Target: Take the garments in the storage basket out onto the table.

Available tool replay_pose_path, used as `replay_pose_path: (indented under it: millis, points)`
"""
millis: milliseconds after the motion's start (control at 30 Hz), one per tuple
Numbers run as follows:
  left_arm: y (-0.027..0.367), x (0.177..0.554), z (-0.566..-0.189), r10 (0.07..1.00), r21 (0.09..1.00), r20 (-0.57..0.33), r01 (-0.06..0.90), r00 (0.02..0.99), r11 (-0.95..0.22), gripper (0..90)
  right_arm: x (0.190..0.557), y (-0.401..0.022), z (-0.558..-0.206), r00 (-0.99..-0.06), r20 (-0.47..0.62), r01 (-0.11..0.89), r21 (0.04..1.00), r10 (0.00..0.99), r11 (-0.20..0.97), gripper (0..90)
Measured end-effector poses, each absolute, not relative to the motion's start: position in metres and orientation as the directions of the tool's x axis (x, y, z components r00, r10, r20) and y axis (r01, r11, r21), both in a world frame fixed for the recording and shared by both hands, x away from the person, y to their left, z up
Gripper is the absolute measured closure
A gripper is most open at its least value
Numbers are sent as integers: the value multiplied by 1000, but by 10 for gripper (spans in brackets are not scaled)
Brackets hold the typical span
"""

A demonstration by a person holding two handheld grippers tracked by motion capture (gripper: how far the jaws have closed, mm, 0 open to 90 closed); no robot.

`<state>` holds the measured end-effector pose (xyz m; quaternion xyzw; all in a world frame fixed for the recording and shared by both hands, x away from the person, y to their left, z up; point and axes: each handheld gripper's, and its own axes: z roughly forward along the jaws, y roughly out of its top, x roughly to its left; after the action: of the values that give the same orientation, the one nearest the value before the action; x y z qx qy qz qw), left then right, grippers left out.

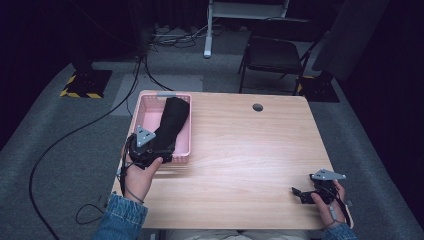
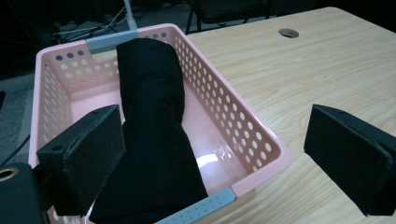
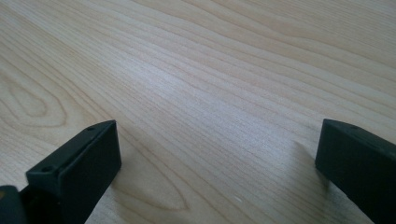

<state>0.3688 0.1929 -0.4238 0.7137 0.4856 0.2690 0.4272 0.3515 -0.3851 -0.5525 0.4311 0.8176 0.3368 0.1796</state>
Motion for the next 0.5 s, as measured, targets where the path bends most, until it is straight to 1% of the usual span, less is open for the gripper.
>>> replay_pose_path:
  millis: [500]
  points:
    - [195,379,-417,926,875,-18,454,378,-168,44,351,-385,-552,-564,-4,584,706,826,402,1]
